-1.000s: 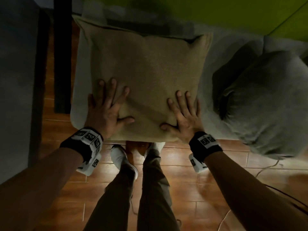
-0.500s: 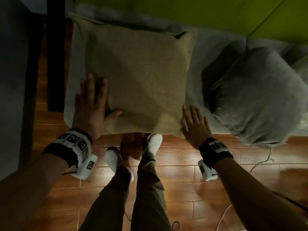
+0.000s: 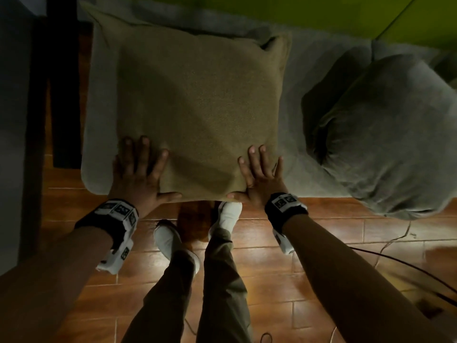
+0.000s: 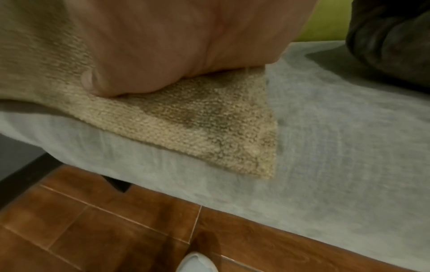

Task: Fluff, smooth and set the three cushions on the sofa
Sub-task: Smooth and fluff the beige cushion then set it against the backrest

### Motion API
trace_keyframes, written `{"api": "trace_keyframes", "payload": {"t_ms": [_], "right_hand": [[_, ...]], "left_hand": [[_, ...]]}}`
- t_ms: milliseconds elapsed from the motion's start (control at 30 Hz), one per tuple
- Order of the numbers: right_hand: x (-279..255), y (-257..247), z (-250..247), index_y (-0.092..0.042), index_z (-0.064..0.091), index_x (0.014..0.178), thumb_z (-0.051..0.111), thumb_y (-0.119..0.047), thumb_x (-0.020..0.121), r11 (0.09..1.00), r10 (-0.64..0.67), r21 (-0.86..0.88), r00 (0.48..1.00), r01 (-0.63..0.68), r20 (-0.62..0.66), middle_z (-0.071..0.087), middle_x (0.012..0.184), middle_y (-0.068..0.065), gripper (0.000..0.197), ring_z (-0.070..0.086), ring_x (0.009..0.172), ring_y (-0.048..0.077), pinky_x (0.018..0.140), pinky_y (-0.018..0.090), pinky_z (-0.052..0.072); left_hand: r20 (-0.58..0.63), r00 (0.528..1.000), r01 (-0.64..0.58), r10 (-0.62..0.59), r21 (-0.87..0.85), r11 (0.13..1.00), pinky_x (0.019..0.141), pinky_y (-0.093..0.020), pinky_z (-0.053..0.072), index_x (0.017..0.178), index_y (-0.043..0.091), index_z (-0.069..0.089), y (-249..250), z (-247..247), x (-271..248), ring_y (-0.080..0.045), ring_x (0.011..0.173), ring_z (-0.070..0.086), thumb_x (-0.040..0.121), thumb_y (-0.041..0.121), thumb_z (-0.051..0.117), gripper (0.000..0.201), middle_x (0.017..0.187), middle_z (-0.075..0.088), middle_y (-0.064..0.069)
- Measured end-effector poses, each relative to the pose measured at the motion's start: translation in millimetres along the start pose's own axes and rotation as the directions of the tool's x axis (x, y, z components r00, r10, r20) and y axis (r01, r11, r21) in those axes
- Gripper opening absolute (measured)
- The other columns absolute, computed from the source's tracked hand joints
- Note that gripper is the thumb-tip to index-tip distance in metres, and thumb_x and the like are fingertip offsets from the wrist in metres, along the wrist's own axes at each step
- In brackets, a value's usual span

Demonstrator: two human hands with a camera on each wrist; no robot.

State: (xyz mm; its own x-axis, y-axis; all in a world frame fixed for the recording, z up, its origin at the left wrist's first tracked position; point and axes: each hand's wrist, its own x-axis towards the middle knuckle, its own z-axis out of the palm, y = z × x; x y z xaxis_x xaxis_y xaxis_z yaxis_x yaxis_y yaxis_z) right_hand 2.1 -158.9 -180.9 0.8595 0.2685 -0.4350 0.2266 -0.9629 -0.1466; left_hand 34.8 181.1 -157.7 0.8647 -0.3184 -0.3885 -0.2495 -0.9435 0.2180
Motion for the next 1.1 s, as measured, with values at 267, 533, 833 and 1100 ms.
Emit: {"api": "trace_keyframes", "payload": {"t_ms": [267, 533, 833, 1100], "right_hand": [[-32.4, 17.7, 16.2, -0.029, -0.035, 0.151, 0.048, -0.074, 0.087, 0.998, -0.019, -0.052, 0.999, 0.020, 0.035, -0.041, 0.161, 0.003, 0.114, -0.033, 0.150, 0.030, 0.117, 0.073, 0.000], [-111.0, 35.2, -27.5, -0.048, 0.012, 0.155, 0.052, -0.040, 0.102, 0.828, 0.189, 0.504, 0.969, -0.246, 0.162, 0.033, 0.162, -0.002, 0.067, 0.037, 0.145, 0.022, 0.113, 0.047, 0.042], [-77.6, 48.1, -64.4, -0.029, 0.069, 0.094, 0.074, -0.019, 0.090, 0.439, 0.377, 0.730, 0.845, -0.524, 0.380, 0.073, 0.078, -0.011, 0.012, 0.066, 0.073, 0.012, 0.067, 0.026, 0.049], [-55.1, 60.1, -86.8, -0.029, 0.062, 0.101, 0.052, -0.028, 0.097, 0.837, 0.265, 0.335, 0.857, -0.432, 0.441, 0.067, 0.108, -0.002, 0.011, 0.066, 0.104, 0.025, 0.077, 0.030, 0.044]], "left_hand": [[-0.082, 0.989, -0.135, 0.125, -0.121, 0.983, 0.112, -0.073, 0.006, 0.158, 0.032, -0.009, -8.8, 8.2, -9.4, -0.046, 0.147, -0.022, 0.071, 0.089, 0.041, 0.116, 0.163, -0.026, -0.012], [0.016, 0.953, 0.253, -0.303, -0.593, 0.765, 0.096, -0.041, 0.038, 0.143, 0.034, 0.042, -16.2, -41.1, -74.2, -0.031, 0.126, 0.049, 0.093, 0.063, 0.032, 0.058, 0.152, 0.039, -0.016], [0.229, 0.821, 0.544, -0.523, -0.589, 0.597, 0.075, -0.037, 0.044, 0.110, 0.019, 0.062, -37.8, -69.6, -67.9, -0.030, 0.087, 0.062, 0.098, 0.025, 0.060, 0.014, 0.096, 0.066, -0.010], [0.251, 0.824, 0.561, -0.508, -0.491, 0.666, 0.075, -0.040, 0.045, 0.107, 0.020, 0.062, -51.6, -71.1, -54.9, -0.034, 0.086, 0.062, 0.094, 0.021, 0.060, 0.013, 0.096, 0.067, -0.015]]}}
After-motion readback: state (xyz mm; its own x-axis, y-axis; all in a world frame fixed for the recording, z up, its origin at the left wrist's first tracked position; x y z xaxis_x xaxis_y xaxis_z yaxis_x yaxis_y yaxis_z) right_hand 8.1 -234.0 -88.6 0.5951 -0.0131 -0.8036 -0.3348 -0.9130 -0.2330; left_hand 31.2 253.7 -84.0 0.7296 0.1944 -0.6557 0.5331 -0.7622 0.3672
